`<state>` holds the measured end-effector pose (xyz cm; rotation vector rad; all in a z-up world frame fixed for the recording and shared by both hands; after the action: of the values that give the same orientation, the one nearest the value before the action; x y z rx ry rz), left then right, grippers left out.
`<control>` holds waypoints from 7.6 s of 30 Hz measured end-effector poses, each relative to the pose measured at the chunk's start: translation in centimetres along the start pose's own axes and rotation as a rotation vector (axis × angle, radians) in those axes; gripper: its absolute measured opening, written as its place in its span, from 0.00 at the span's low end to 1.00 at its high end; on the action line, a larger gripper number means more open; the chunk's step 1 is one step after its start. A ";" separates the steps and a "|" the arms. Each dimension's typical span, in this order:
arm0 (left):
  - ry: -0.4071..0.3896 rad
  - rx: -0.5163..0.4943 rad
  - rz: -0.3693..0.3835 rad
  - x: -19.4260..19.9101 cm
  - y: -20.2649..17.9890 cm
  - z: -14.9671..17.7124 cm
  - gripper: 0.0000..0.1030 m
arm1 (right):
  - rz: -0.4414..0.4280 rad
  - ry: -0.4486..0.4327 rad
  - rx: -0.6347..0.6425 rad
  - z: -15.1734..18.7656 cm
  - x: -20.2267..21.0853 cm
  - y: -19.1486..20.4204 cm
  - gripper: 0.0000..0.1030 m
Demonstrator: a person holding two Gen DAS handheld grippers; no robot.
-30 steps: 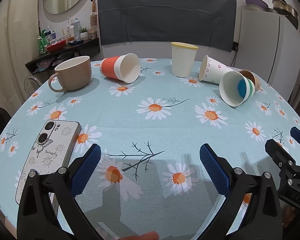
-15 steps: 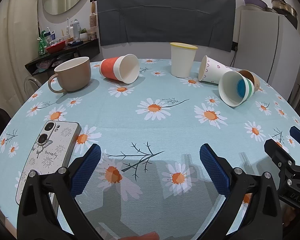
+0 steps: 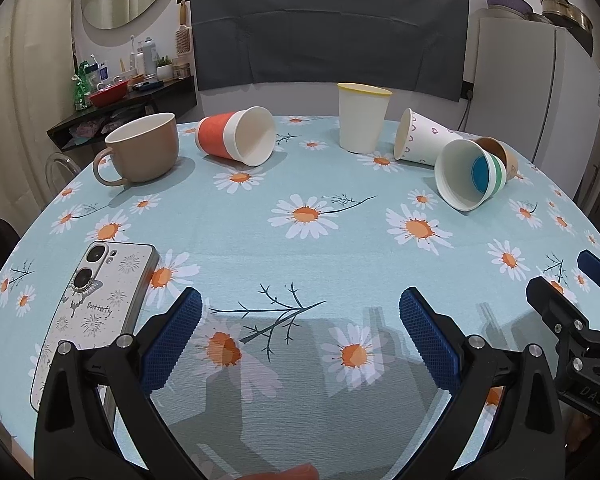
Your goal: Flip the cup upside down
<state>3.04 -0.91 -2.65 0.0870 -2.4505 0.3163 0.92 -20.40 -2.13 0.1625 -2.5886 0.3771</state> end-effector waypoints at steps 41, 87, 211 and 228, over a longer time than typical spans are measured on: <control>0.066 0.043 -0.021 -5.6 -5.3 -15.0 0.94 | 0.009 0.085 0.027 -9.5 -5.9 -8.0 0.92; 0.270 -0.008 0.001 -4.9 -4.1 -13.1 0.05 | -0.126 0.151 0.077 -11.6 -7.7 -6.1 0.92; 0.171 -0.087 0.035 -0.3 5.3 -1.6 0.94 | -0.371 0.065 0.169 -12.6 -7.6 5.5 0.53; 0.166 -0.092 0.000 -0.3 3.9 -1.4 0.94 | -0.309 0.022 0.219 -9.0 -3.8 4.6 0.53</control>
<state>3.56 3.16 -2.58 0.0206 -2.2967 0.2017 7.62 -13.22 2.33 0.6222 -2.4432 0.5408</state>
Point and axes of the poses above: each gripper's, at about its wrist camera, not at the fingertips, and x roughly against the way its jaws point, y to its left, z to its underside, the point moved 4 cm from there along -x, roughly the way its jaws point, and after that the axes turned 15 degrees about x, right-handed, at the moved point
